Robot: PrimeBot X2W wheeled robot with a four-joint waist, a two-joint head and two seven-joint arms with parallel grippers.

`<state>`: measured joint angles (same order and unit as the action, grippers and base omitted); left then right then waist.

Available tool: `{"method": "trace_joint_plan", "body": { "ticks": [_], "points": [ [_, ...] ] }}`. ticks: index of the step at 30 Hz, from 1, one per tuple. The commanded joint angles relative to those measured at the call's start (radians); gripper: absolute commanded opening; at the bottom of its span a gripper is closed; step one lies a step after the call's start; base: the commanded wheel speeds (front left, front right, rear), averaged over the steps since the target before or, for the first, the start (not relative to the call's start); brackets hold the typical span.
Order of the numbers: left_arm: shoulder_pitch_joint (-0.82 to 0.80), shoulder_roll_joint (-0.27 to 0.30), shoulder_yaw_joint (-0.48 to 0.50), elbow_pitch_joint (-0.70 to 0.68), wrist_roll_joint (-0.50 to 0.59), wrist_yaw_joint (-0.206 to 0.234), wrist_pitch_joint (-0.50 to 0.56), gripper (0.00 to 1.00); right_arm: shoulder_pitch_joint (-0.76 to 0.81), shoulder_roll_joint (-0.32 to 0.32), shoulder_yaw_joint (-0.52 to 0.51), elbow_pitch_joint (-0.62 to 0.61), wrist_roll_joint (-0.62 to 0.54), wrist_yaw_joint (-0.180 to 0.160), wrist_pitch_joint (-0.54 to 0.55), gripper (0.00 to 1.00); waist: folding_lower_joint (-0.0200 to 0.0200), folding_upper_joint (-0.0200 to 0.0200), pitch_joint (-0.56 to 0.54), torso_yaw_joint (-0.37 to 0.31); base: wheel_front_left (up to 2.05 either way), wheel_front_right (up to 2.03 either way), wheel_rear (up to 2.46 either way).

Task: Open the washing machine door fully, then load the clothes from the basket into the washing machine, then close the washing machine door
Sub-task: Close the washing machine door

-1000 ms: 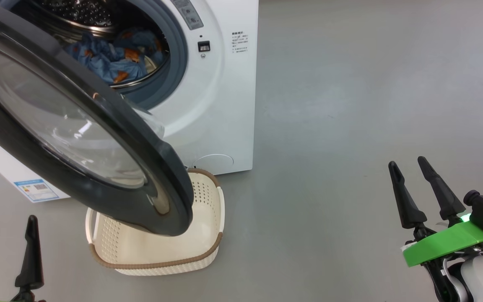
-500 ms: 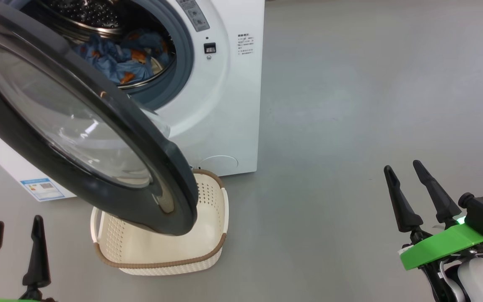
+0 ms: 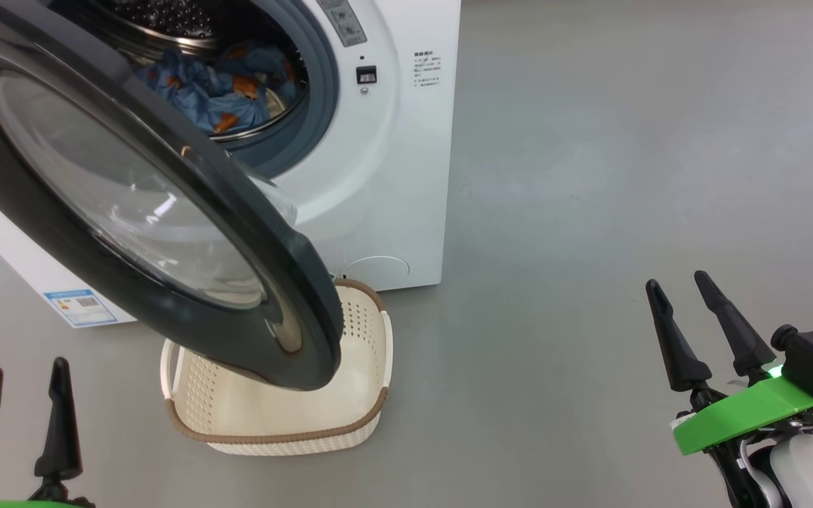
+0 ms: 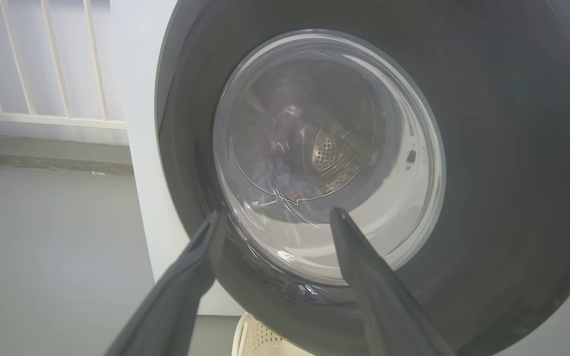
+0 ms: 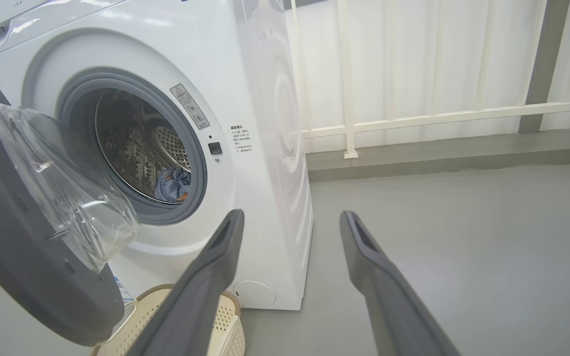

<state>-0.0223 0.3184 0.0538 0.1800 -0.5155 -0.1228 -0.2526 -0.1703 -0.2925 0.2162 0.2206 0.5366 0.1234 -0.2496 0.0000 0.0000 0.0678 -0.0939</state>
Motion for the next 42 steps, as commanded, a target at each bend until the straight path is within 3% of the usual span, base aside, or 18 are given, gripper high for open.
{"method": "trace_joint_plan", "body": {
  "ticks": [1,33,34,35,36,37,42],
  "points": [
    [-0.060,0.020,0.043,-0.014,0.013,-0.002,-0.009,1.00,-0.003,-0.023,0.011,-0.021,0.005,0.007,-0.012,1.00,0.0000,0.0000,0.001,0.001,0.00,0.00,0.00],
    [-0.093,-0.023,0.011,-0.007,0.015,-0.008,-0.009,1.00,-0.031,-0.009,0.023,-0.022,-0.002,0.007,-0.012,1.00,0.0000,0.0000,0.025,0.011,0.00,0.00,0.00],
    [-0.095,-0.023,0.010,-0.006,0.015,-0.008,-0.009,1.00,-0.034,-0.010,0.025,-0.023,-0.002,0.007,-0.012,0.84,0.0000,0.0000,0.026,0.012,0.00,0.00,0.00],
    [-0.096,-0.023,0.010,-0.005,0.014,-0.008,-0.009,1.00,-0.036,-0.010,0.027,-0.023,-0.003,0.007,-0.012,0.48,0.0000,0.0000,0.026,0.014,0.00,0.00,0.00],
    [-0.097,-0.024,0.009,-0.004,0.014,-0.008,-0.009,1.00,-0.039,-0.011,0.030,-0.025,-0.005,0.007,-0.012,0.28,0.0000,0.0000,0.027,0.015,0.00,0.00,0.00],
    [-0.098,-0.024,0.008,-0.003,0.013,-0.008,-0.009,1.00,-0.044,-0.014,0.033,-0.028,-0.006,0.007,-0.012,0.00,0.0000,0.0000,0.027,0.017,0.00,0.00,0.00],
    [-0.102,-0.034,0.003,0.000,0.006,-0.008,-0.009,1.00,-0.100,-0.028,0.065,-0.060,0.006,0.007,-0.012,0.00,0.0000,0.0000,0.029,0.032,0.00,0.00,0.00]
  ]
}}
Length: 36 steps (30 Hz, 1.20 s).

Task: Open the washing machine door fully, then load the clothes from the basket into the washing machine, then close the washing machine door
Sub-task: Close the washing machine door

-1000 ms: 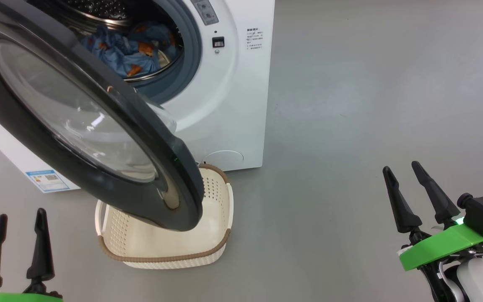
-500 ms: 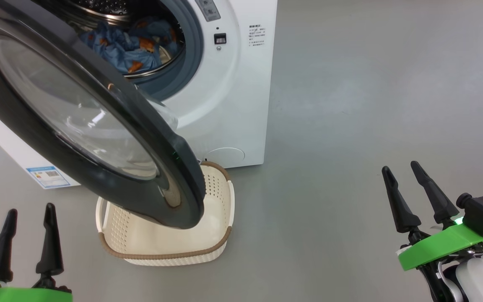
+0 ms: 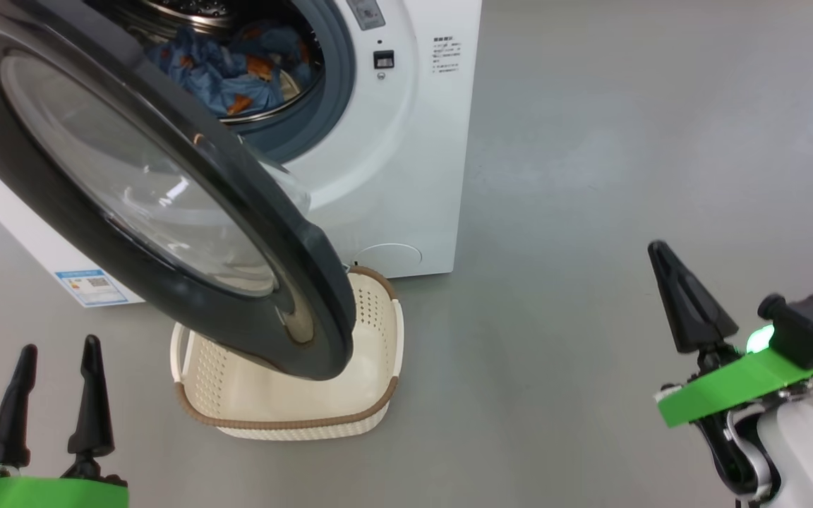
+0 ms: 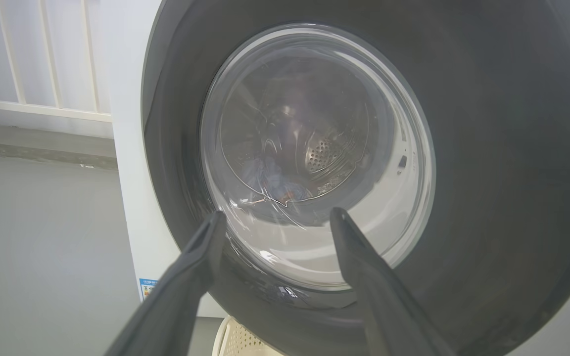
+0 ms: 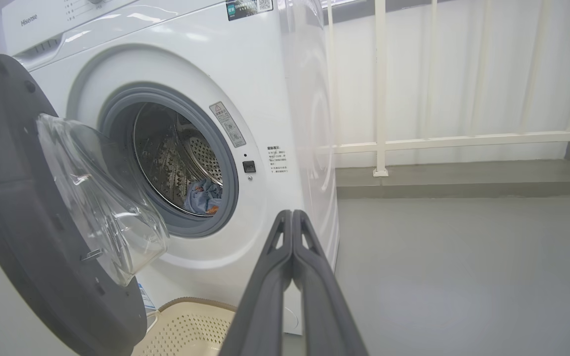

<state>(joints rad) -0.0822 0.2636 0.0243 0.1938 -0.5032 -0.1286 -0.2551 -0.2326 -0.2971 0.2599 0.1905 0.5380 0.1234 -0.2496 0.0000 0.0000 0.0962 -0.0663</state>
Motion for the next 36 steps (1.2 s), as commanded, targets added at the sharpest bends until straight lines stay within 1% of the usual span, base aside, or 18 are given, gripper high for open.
{"method": "trace_joint_plan", "body": {
  "ticks": [1,7,10,15,16,17,21,22,23,26,31,36],
  "points": [
    [-0.043,0.018,0.031,-0.013,-0.007,-0.002,-0.007,1.00,-0.053,-0.025,0.030,-0.035,0.006,0.007,-0.012,0.00,0.0000,0.0000,0.001,0.008,0.00,0.00,0.00],
    [-0.047,0.005,0.024,-0.009,-0.010,-0.002,-0.007,1.00,-0.157,-0.034,0.084,-0.075,0.021,0.007,-0.012,0.00,0.0000,0.0000,-0.002,0.043,0.00,0.00,0.00],
    [-0.047,-0.003,0.020,-0.006,-0.011,-0.002,-0.007,1.00,-0.210,-0.035,0.132,-0.098,0.032,0.007,-0.012,0.00,0.0000,0.0000,-0.005,0.066,0.00,0.00,0.00],
    [-0.046,-0.017,0.009,0.006,-0.015,-0.002,-0.007,1.00,-0.298,-0.026,0.210,-0.138,0.052,0.007,-0.012,0.00,0.0000,0.0000,-0.012,0.106,0.00,0.00,0.00],
    [-0.046,-0.017,0.009,0.006,-0.015,-0.002,-0.007,1.00,-0.298,-0.026,0.210,-0.138,0.052,0.007,-0.012,0.00,0.0000,0.0000,-0.012,0.106,0.00,0.00,0.00],
    [-0.047,-0.022,0.003,0.010,-0.017,-0.002,-0.007,1.00,-0.331,-0.018,0.237,-0.150,0.067,0.007,-0.012,0.00,0.0000,0.0000,-0.015,0.123,0.00,0.00,0.00],
    [-0.048,-0.034,-0.003,0.012,-0.022,-0.002,-0.007,1.00,-0.387,-0.006,0.290,-0.167,0.099,0.007,-0.012,0.00,0.0000,0.0000,-0.019,0.159,0.00,0.00,0.00],
    [-0.048,-0.034,-0.003,0.012,-0.022,-0.002,-0.007,1.00,-0.387,-0.006,0.290,-0.167,0.099,0.007,-0.012,0.00,0.0000,0.0000,-0.019,0.159,0.00,0.00,0.00],
    [-0.047,-0.037,-0.010,0.014,-0.022,-0.002,-0.007,1.00,-0.412,-0.001,0.317,-0.176,0.110,0.007,-0.012,0.00,0.0000,0.0000,-0.021,0.177,0.00,0.00,0.00],
    [-0.048,-0.039,-0.015,0.017,-0.022,-0.002,-0.007,1.00,-0.434,0.006,0.341,-0.187,0.121,0.007,-0.012,0.00,0.0000,0.0000,-0.024,0.196,0.00,0.00,0.00],
    [-0.049,-0.044,-0.029,0.025,-0.026,-0.002,-0.007,1.00,-0.472,0.018,0.421,-0.208,0.142,0.007,-0.012,0.00,0.0000,0.0000,-0.036,0.248,0.00,0.00,0.00],
    [-0.043,-0.051,-0.041,0.032,-0.031,-0.002,-0.007,1.00,-0.472,0.025,0.496,-0.188,0.171,0.007,0.004,0.00,0.0000,0.0000,-0.047,0.294,0.00,0.00,0.00]
  ]
}}
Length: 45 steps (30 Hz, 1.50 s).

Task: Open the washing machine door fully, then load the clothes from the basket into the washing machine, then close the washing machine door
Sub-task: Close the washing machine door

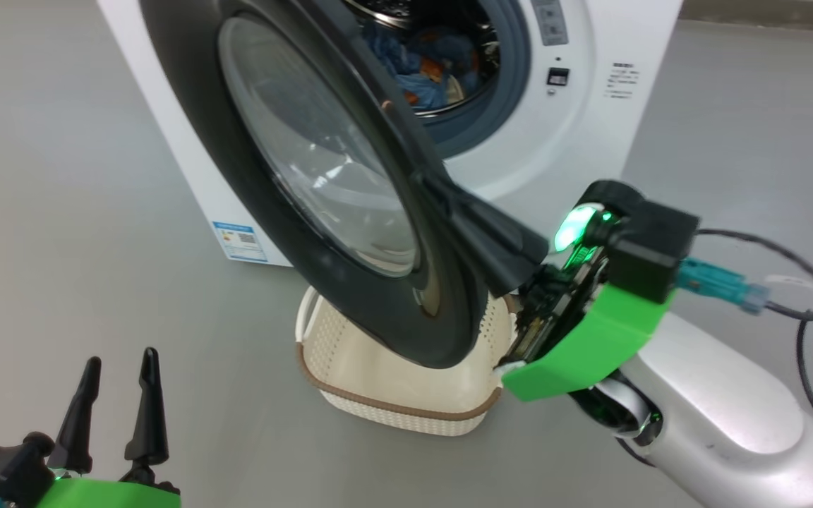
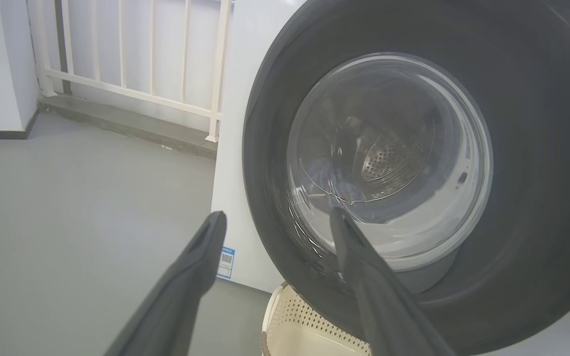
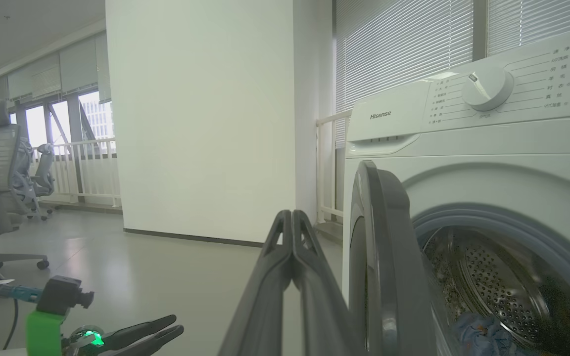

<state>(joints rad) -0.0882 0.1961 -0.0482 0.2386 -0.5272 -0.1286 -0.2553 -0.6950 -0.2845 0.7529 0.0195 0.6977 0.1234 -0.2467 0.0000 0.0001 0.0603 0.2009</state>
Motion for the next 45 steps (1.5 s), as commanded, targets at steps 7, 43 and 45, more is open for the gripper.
{"method": "trace_joint_plan", "body": {
  "ticks": [7,43,45],
  "points": [
    [-0.036,0.011,0.031,-0.012,-0.019,-0.002,-0.006,1.00,0.013,0.015,0.085,0.089,0.052,0.007,0.057,0.00,0.0000,-0.0001,-0.013,0.076,0.00,0.00,0.00],
    [-0.077,0.025,0.010,-0.021,-0.035,-0.002,-0.006,1.00,-0.011,-0.033,0.189,0.492,0.176,0.007,-0.010,0.00,0.0000,-0.0001,0.068,0.131,0.00,0.00,0.00],
    [-0.079,0.027,0.012,-0.022,-0.037,-0.002,-0.006,1.00,-0.023,-0.041,0.169,0.498,0.173,0.007,-0.013,0.00,0.0000,-0.0001,0.081,0.131,0.00,0.00,0.00]
  ]
}}
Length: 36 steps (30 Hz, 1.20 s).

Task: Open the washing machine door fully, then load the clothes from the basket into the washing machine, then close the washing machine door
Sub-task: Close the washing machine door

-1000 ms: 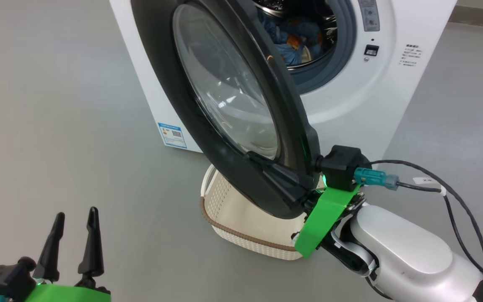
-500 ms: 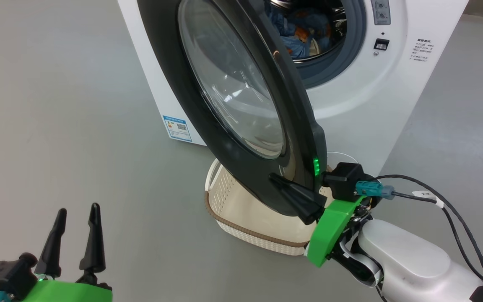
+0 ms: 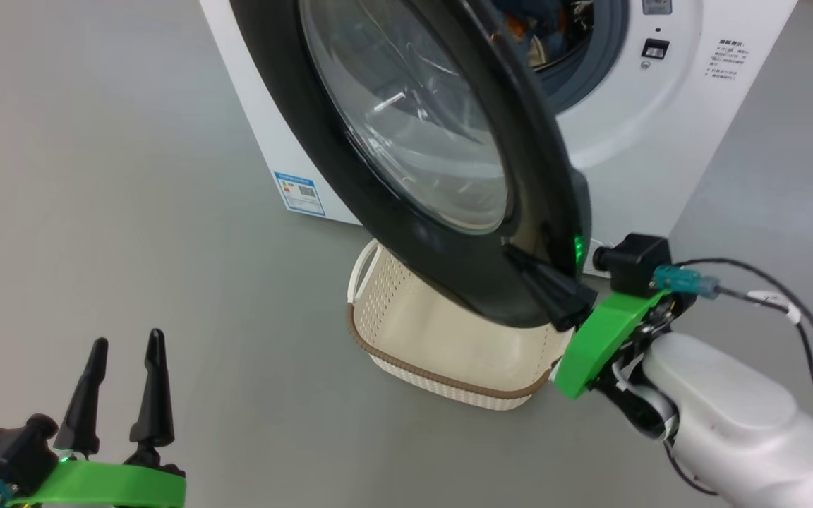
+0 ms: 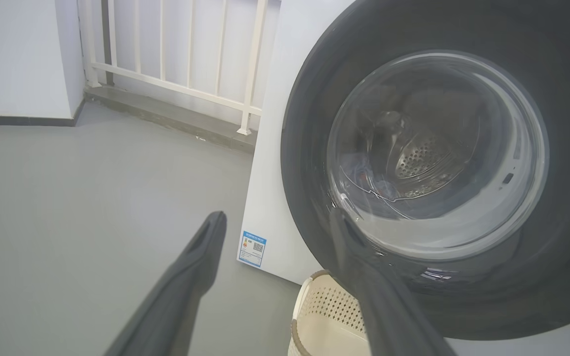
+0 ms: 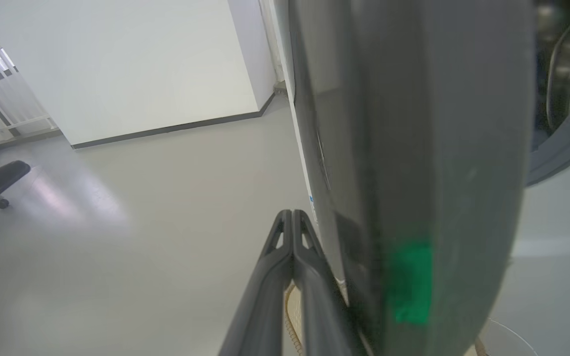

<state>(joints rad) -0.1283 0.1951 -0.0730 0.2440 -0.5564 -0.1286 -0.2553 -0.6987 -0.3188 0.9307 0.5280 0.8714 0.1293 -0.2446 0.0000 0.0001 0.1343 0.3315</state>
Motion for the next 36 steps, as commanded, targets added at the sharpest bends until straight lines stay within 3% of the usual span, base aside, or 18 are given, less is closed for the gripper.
{"method": "trace_joint_plan", "body": {
  "ticks": [1,15,36],
  "points": [
    [-0.041,0.029,0.036,-0.029,-0.009,-0.002,-0.006,1.00,-0.025,-0.011,-0.018,-0.008,-0.003,0.001,-0.016,0.00,0.0000,-0.0001,0.014,0.000,0.00,0.00,0.00],
    [-0.093,0.060,0.026,-0.050,-0.031,-0.002,-0.006,1.00,-0.128,-0.047,-0.217,-0.010,-0.086,0.001,-0.017,0.00,0.0000,-0.0001,0.149,-0.006,0.00,0.00,0.00],
    [-0.171,0.078,0.010,-0.074,-0.058,-0.002,-0.006,1.00,-0.362,-0.099,-0.317,0.030,-0.159,0.001,-0.017,0.00,0.0000,-0.0001,0.316,0.007,0.00,0.00,0.00]
  ]
}}
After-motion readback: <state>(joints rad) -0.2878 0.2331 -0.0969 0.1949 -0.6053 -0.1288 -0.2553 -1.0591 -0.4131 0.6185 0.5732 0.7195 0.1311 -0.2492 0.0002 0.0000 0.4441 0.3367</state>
